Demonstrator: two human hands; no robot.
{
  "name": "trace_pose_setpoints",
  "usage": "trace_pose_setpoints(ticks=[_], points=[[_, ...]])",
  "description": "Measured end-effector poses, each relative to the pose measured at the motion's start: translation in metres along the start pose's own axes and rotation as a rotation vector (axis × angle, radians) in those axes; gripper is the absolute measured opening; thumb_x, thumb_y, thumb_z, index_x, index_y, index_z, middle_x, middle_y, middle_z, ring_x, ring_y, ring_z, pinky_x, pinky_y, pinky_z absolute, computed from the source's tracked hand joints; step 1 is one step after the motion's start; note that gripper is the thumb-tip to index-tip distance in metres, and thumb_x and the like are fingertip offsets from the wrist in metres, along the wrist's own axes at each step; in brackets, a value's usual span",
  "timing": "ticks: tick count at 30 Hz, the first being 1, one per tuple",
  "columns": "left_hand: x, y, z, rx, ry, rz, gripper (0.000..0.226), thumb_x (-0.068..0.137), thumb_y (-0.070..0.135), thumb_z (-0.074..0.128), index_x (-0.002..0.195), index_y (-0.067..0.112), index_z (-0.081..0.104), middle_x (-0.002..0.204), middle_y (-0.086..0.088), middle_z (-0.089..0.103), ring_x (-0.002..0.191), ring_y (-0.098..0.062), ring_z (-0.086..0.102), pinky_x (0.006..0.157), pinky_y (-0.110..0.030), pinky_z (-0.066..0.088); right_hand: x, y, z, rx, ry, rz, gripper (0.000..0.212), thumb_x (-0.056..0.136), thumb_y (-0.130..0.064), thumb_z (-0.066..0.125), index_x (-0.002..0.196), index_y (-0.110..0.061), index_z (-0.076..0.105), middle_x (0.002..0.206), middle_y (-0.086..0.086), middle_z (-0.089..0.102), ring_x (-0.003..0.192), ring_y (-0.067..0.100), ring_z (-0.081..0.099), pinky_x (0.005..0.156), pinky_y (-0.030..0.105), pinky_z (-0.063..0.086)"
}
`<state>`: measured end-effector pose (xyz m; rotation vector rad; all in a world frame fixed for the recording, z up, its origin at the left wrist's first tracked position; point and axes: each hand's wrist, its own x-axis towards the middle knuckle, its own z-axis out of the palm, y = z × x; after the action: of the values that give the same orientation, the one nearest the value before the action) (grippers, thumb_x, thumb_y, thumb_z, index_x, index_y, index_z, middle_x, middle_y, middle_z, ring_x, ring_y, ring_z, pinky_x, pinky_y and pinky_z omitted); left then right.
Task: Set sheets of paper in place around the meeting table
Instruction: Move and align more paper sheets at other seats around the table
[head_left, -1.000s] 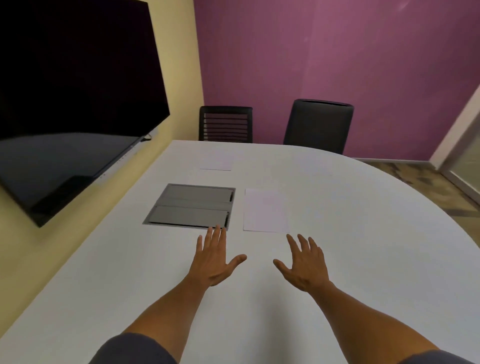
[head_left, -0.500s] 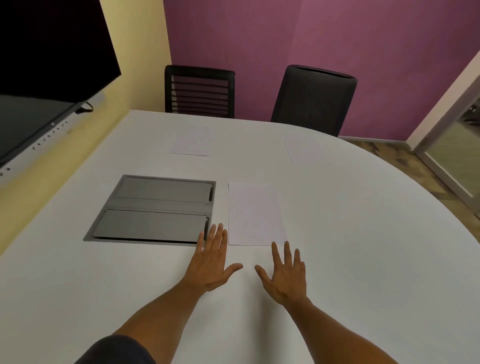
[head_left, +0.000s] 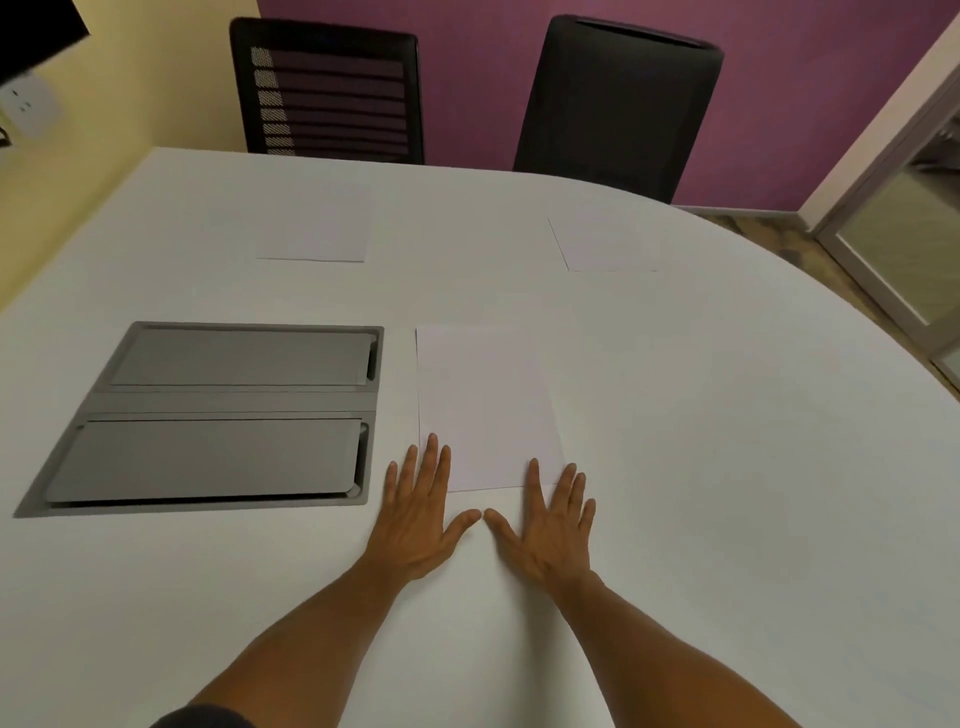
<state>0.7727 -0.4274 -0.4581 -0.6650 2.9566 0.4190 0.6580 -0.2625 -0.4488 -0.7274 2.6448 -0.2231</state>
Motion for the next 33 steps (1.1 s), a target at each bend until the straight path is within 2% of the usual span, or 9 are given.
trace_pose_setpoints(ticks=[8,13,16,19,23,25,28,30,33], points=[[0.000,0.001,0.013,0.102,0.034,-0.017,0.098,0.085,0.083,0.003,0.158,0.018,-0.003,0.166,-0.005,-0.014,0.153,-0.030,-0.014,0.123,-0.056,-0.002,0.012,-0.001,0.006,-0.040,-0.015,-0.021,0.101,0.075,-0.092,0.003,0.151,-0.035,-0.031,0.160,0.010,-0.036,0.145,0.035,-0.038,0.117,0.064,-0.016],[0.000,0.001,0.013,0.126,0.026,-0.025,0.099,0.084,0.083,-0.001,0.158,0.018,-0.004,0.165,-0.005,-0.016,0.152,-0.029,-0.016,0.123,-0.055,-0.005,0.015,-0.002,0.001,0.032,0.058,-0.137,0.095,0.088,-0.081,0.026,0.157,-0.034,-0.019,0.168,0.004,-0.017,0.149,0.034,-0.031,0.117,0.063,-0.012],[-0.001,0.000,0.015,0.101,0.051,-0.015,0.098,0.087,0.083,0.006,0.159,0.017,0.003,0.166,-0.006,-0.010,0.153,-0.030,-0.011,0.123,-0.055,-0.001,0.015,-0.009,-0.009,0.348,0.196,-0.287,0.087,0.095,-0.061,0.051,0.159,-0.034,-0.001,0.169,0.001,0.011,0.156,0.029,-0.002,0.126,0.052,0.006],[-0.001,-0.001,0.017,0.101,0.047,-0.022,0.098,0.087,0.083,0.008,0.159,0.017,0.003,0.166,-0.005,-0.011,0.153,-0.029,-0.012,0.123,-0.055,-0.001,0.022,-0.023,-0.031,0.858,0.258,-0.052,0.092,0.091,-0.051,0.066,0.160,-0.036,0.006,0.163,-0.002,0.030,0.144,0.025,0.039,0.117,0.046,0.038],[0.000,-0.001,0.018,0.112,0.045,-0.024,0.096,0.089,0.082,0.011,0.159,0.016,0.006,0.167,-0.004,-0.010,0.154,-0.029,-0.011,0.123,-0.055,0.001,0.046,-0.028,-0.061,1.122,0.260,0.227,0.088,0.091,-0.041,0.070,0.159,-0.028,0.016,0.145,0.003,0.050,0.123,0.022,0.055,0.109,0.045,0.046],[0.000,-0.002,0.018,0.113,0.052,-0.020,0.095,0.090,0.081,0.012,0.159,0.016,0.008,0.167,-0.005,-0.008,0.154,-0.029,-0.009,0.123,-0.056,0.002,0.060,-0.023,-0.074,1.103,0.249,0.339,0.067,0.090,-0.027,0.070,0.150,-0.016,0.042,0.132,0.006,0.061,0.116,0.025,0.061,0.104,0.046,0.050],[-0.002,-0.002,0.018,0.083,0.071,-0.017,0.096,0.090,0.080,0.012,0.159,0.015,0.004,0.167,-0.005,-0.012,0.154,-0.029,-0.009,0.123,-0.055,0.003,0.076,-0.018,-0.089,1.050,0.089,0.407,0.015,0.083,-0.005,0.068,0.098,-0.009,0.070,0.115,0.014,0.069,0.102,0.035,0.067,0.085,0.047,0.061],[-0.003,-0.001,0.016,0.035,0.082,-0.016,0.099,0.089,0.082,0.014,0.158,0.015,-0.007,0.166,-0.005,-0.018,0.154,-0.026,-0.012,0.124,-0.052,0.001,0.080,-0.014,-0.093,1.009,-0.031,0.396,0.016,0.082,0.005,0.067,0.080,-0.011,0.065,0.110,0.016,0.069,0.095,0.035,0.068,0.079,0.045,0.063],[-0.005,-0.003,0.008,-0.131,0.136,0.021,0.101,0.088,0.083,0.016,0.156,0.017,-0.019,0.165,-0.003,-0.023,0.153,-0.019,-0.016,0.124,-0.042,-0.004,0.076,-0.010,-0.095,1.025,-0.022,0.388,0.015,0.085,0.007,0.066,0.084,-0.008,0.065,0.108,0.014,0.068,0.094,0.033,0.068,0.079,0.043,0.063]])
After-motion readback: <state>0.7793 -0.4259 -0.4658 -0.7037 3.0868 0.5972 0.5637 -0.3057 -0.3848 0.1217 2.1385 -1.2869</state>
